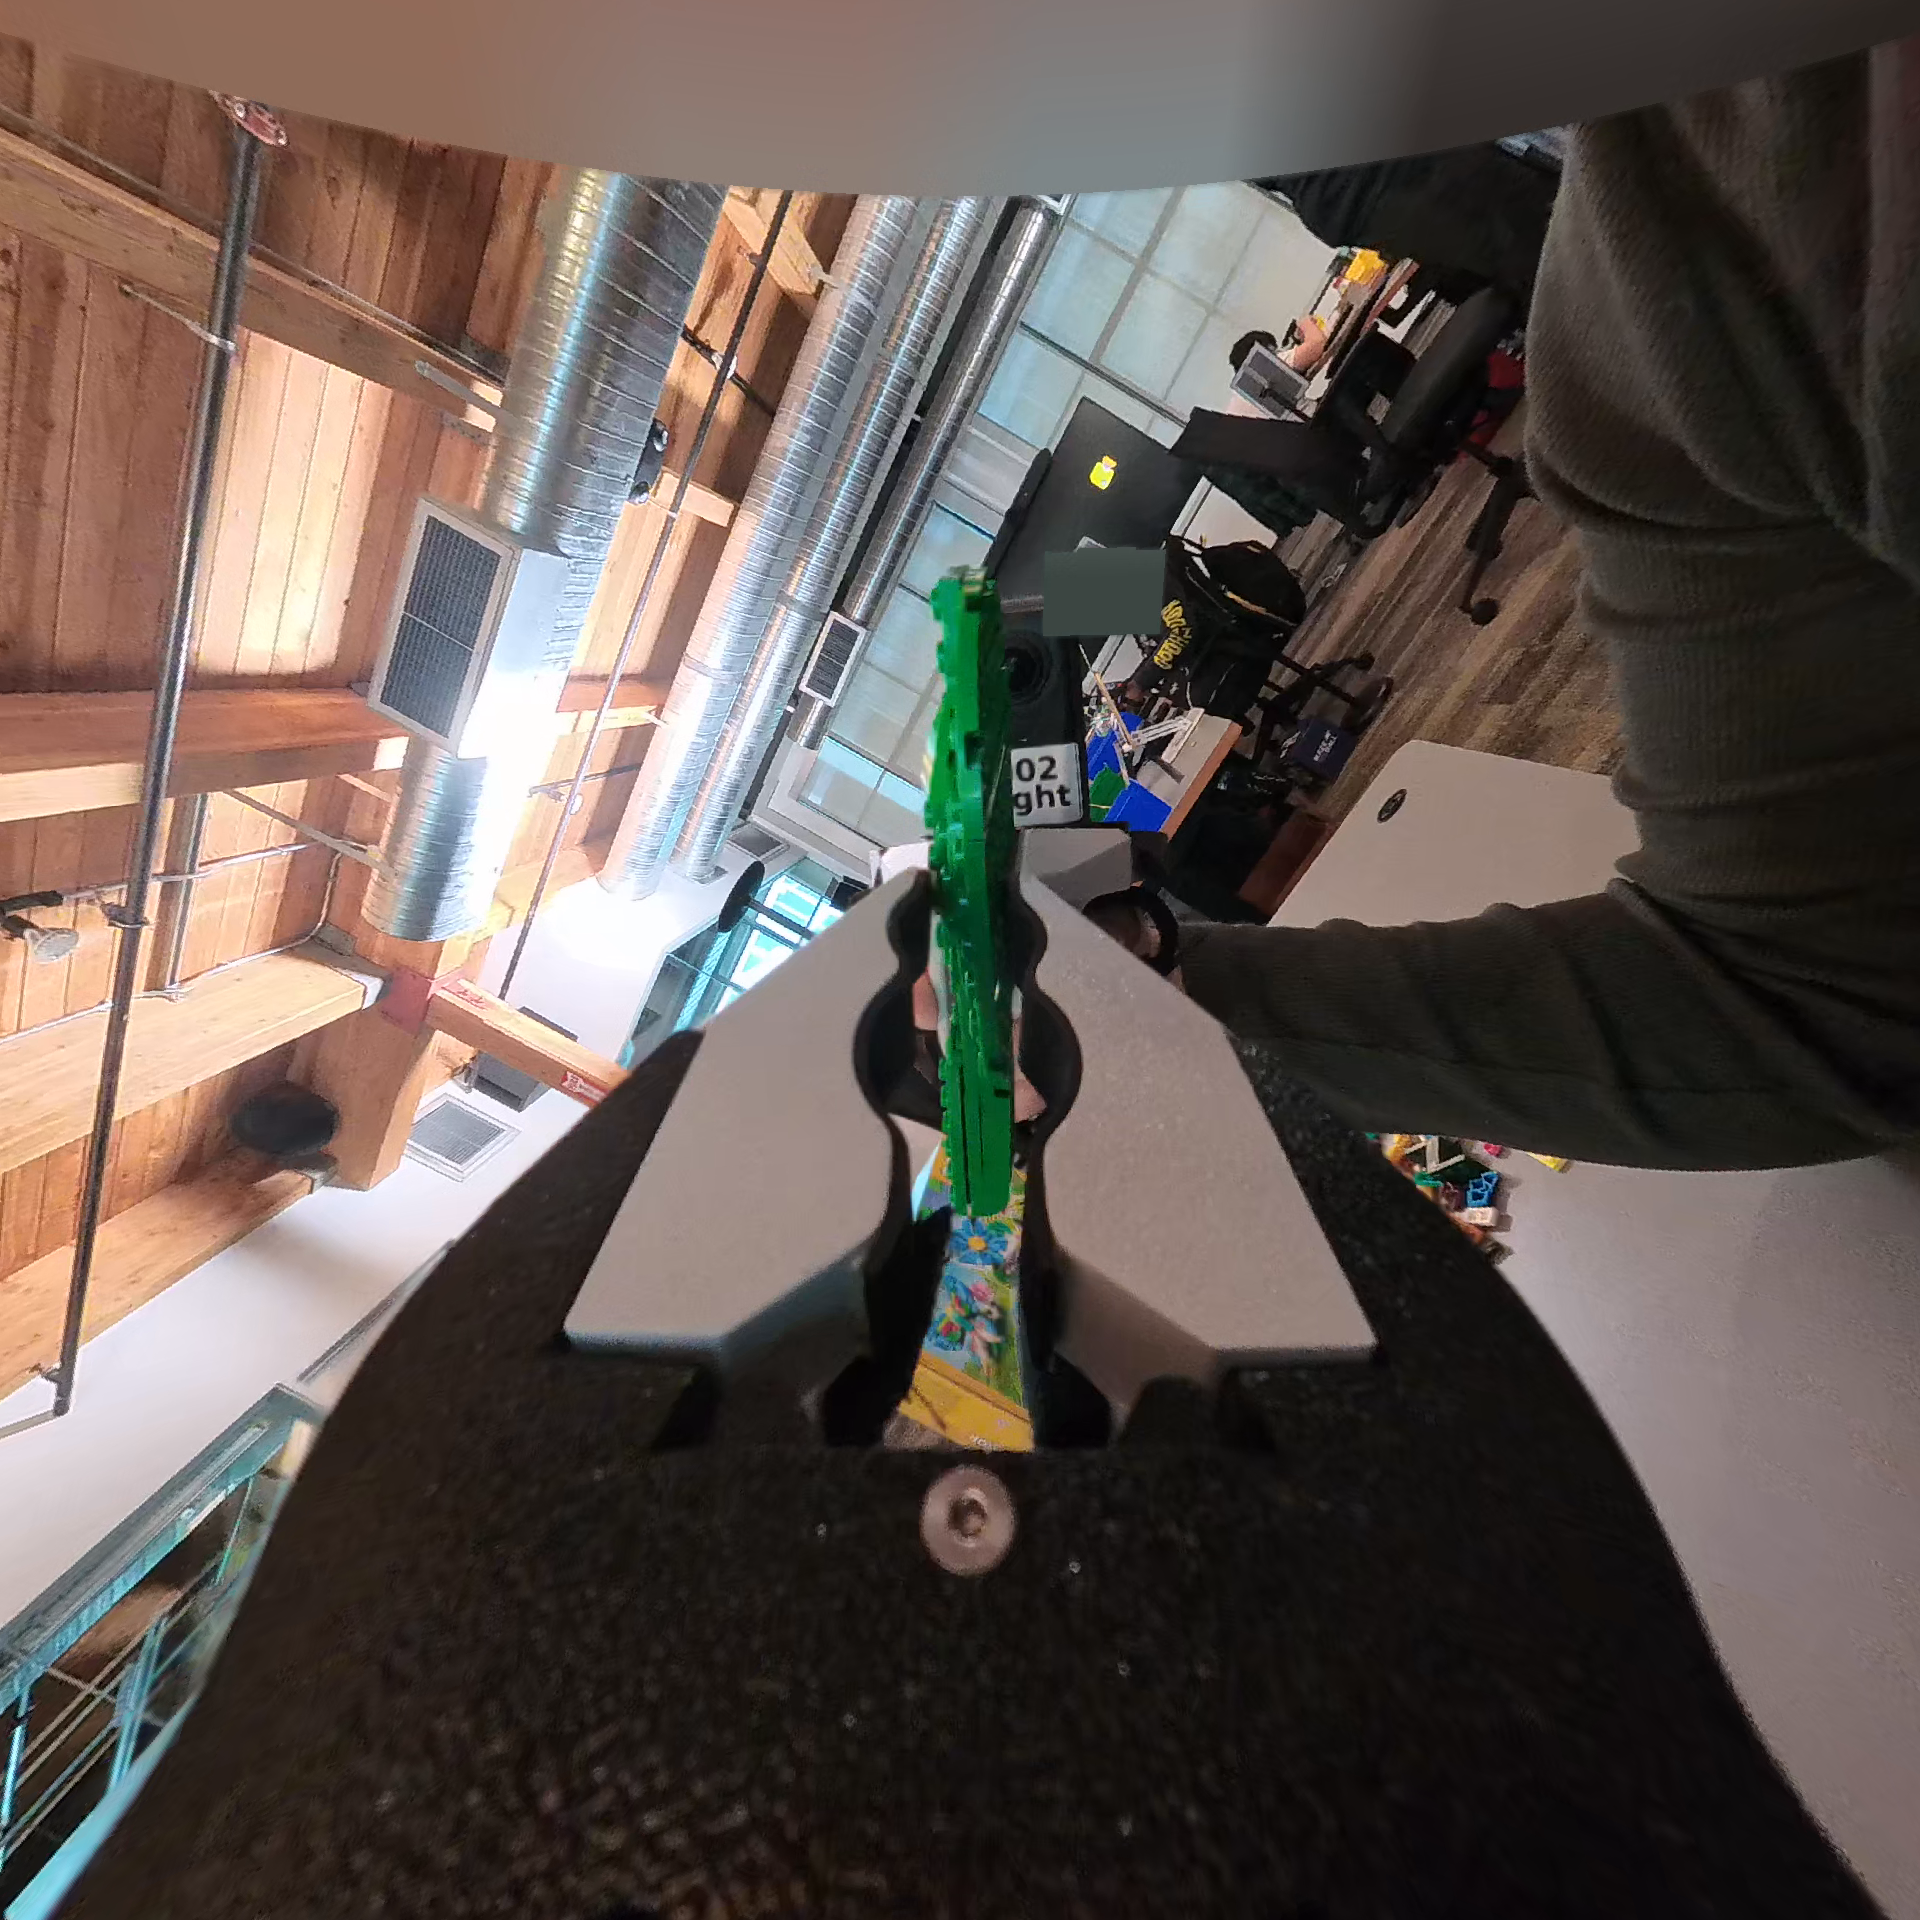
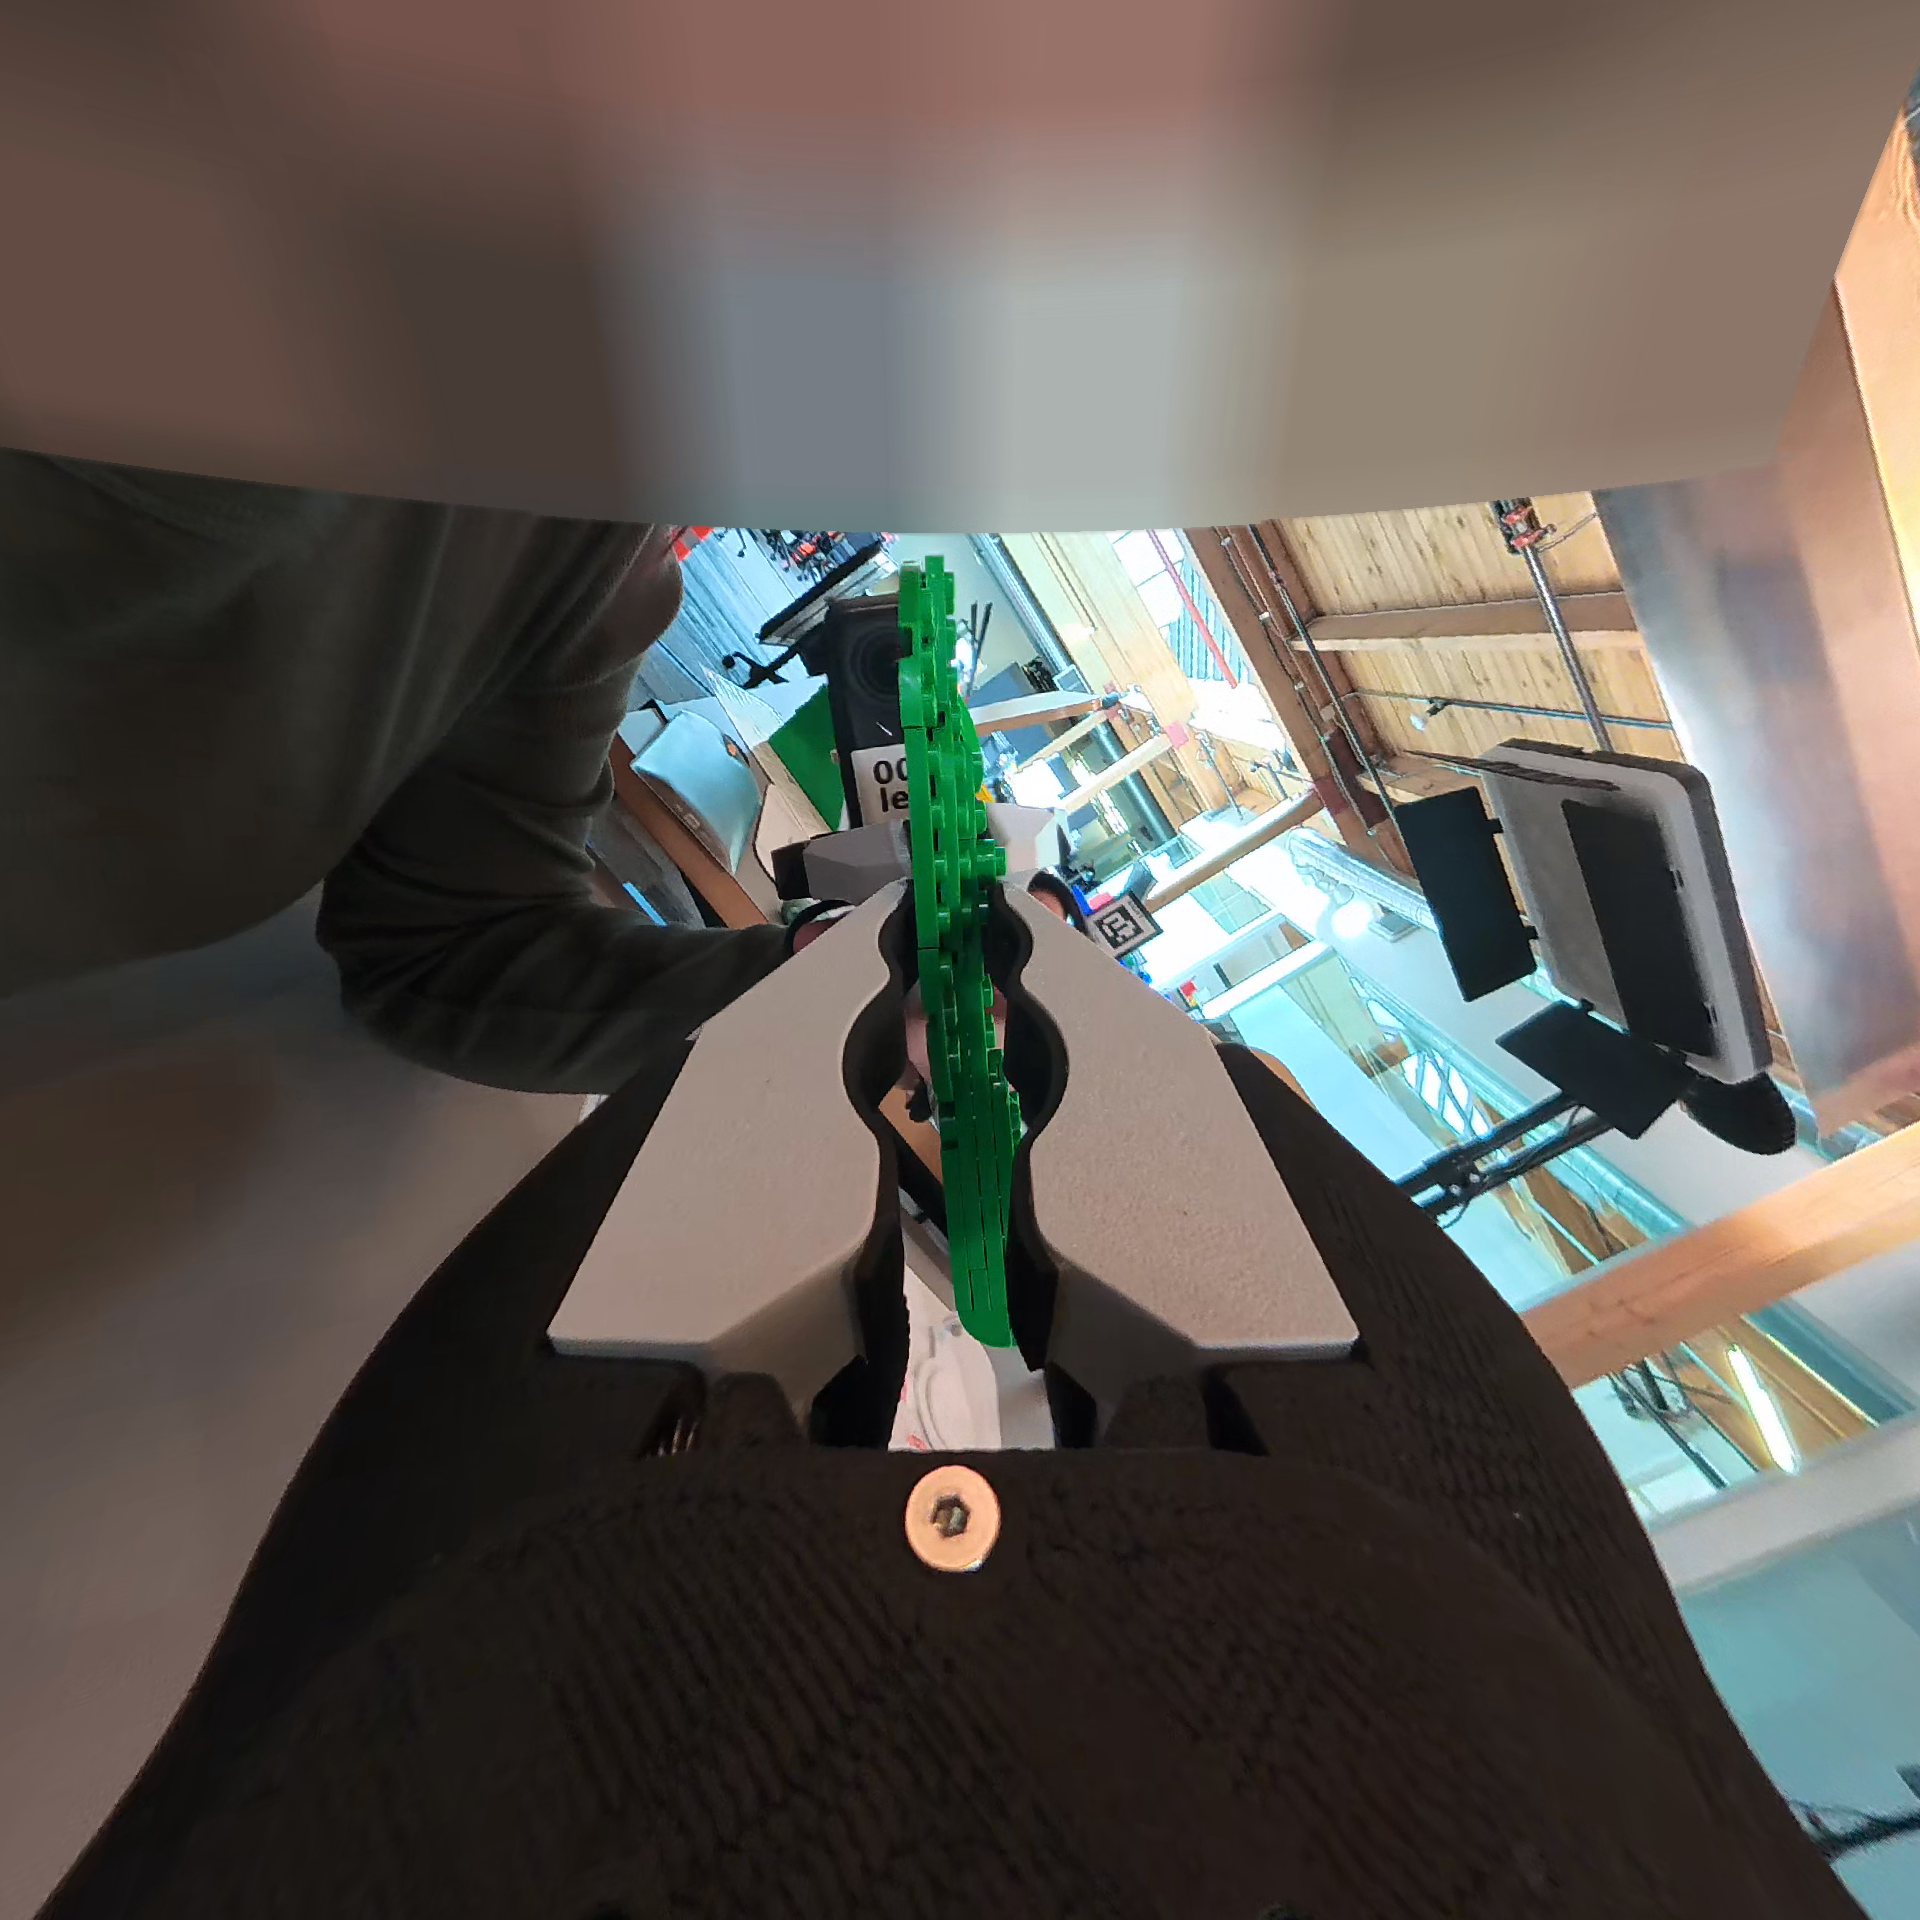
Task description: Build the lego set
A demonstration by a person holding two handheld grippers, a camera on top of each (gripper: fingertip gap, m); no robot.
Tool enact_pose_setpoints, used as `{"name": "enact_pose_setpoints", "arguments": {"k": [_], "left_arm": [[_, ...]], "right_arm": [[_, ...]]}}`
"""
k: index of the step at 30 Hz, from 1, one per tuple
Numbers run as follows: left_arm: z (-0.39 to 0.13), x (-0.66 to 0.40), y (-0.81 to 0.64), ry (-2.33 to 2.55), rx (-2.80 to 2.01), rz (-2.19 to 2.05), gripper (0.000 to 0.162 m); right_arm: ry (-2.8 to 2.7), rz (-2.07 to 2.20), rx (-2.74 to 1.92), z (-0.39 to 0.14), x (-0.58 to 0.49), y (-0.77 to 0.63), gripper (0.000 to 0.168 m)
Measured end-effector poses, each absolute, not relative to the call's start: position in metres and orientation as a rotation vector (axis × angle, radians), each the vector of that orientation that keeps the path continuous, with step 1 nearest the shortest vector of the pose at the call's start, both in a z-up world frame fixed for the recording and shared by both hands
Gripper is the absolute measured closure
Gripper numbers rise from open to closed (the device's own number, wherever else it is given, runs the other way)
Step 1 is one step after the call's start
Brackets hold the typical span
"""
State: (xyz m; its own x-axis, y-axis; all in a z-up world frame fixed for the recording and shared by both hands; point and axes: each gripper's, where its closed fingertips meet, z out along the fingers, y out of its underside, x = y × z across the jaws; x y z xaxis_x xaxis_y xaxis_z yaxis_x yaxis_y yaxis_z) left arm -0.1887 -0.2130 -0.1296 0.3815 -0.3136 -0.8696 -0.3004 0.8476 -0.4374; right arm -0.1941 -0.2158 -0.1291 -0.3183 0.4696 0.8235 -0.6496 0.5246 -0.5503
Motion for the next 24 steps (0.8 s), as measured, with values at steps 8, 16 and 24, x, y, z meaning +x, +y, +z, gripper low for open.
{"name": "enact_pose_setpoints", "arguments": {"k": [8, 16, 24], "left_arm": [[-0.128, -0.202, -0.197, 1.176, -0.661, 0.149, 0.152], [-0.133, -0.243, -0.161, 1.128, -0.864, 0.513, 0.152], [-0.146, -0.266, -0.141, 1.145, -1.006, 0.715, 0.152]], "right_arm": [[-1.516, 1.061, 0.010, -0.128, -0.211, -0.197, 0.151], [-1.553, 0.534, -0.258, -0.138, -0.244, -0.165, 0.128], [-1.523, 0.166, -0.264, -0.140, -0.256, -0.155, 0.140]]}}
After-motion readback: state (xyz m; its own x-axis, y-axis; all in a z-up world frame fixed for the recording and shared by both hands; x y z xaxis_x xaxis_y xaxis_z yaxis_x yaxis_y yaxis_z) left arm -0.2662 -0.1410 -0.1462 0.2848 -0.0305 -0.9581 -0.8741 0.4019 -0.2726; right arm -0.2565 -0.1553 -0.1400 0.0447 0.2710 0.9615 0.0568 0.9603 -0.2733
